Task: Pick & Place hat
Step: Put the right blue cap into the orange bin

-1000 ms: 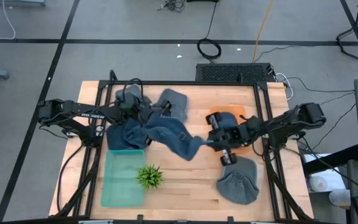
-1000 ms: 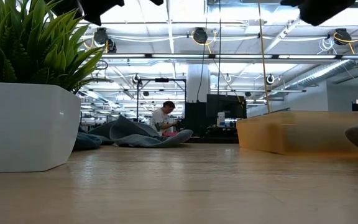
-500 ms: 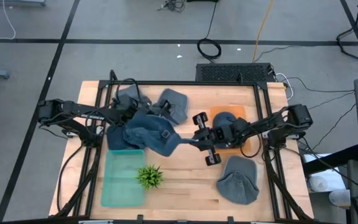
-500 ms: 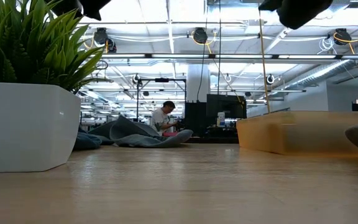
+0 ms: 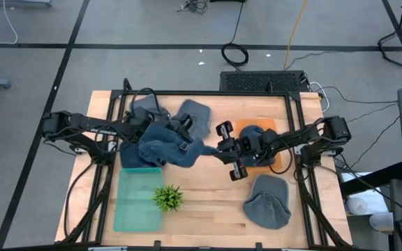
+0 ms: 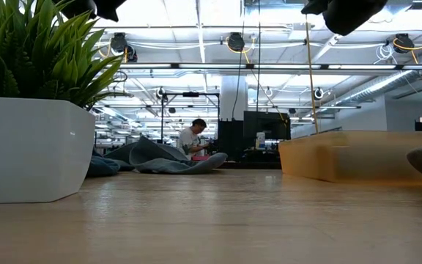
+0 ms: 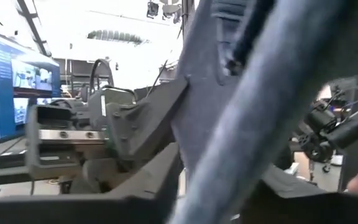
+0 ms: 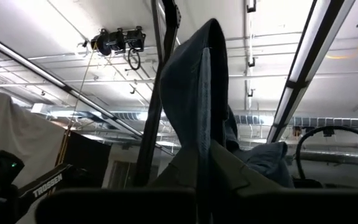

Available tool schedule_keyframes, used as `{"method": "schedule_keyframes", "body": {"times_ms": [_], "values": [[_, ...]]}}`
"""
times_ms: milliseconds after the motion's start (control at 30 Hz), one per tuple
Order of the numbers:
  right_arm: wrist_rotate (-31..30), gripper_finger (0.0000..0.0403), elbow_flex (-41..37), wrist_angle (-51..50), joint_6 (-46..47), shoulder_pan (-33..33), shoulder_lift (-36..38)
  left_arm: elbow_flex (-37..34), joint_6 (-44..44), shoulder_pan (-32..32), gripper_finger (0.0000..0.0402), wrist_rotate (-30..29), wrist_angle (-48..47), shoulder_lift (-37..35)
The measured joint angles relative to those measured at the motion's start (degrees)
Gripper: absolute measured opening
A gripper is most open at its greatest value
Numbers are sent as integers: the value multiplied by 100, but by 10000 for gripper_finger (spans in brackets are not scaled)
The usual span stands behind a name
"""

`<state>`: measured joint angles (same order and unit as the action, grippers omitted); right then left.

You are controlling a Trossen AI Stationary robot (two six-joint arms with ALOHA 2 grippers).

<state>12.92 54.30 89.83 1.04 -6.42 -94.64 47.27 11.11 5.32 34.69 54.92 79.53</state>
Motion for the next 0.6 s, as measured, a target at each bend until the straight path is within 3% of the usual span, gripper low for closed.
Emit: {"method": "schedule_keyframes", "body": {"times_ms": [233,433,600], "values": [[136,55,-139,-221,562,365,112,6,416,25,13,107,92,-62],[537,143,-768,-336,1152,603,627,1,582,179,9,86,126,-145],[605,217,-1746,-516,1464,807,1532,2,509,484,9,299,-584,-257]]}}
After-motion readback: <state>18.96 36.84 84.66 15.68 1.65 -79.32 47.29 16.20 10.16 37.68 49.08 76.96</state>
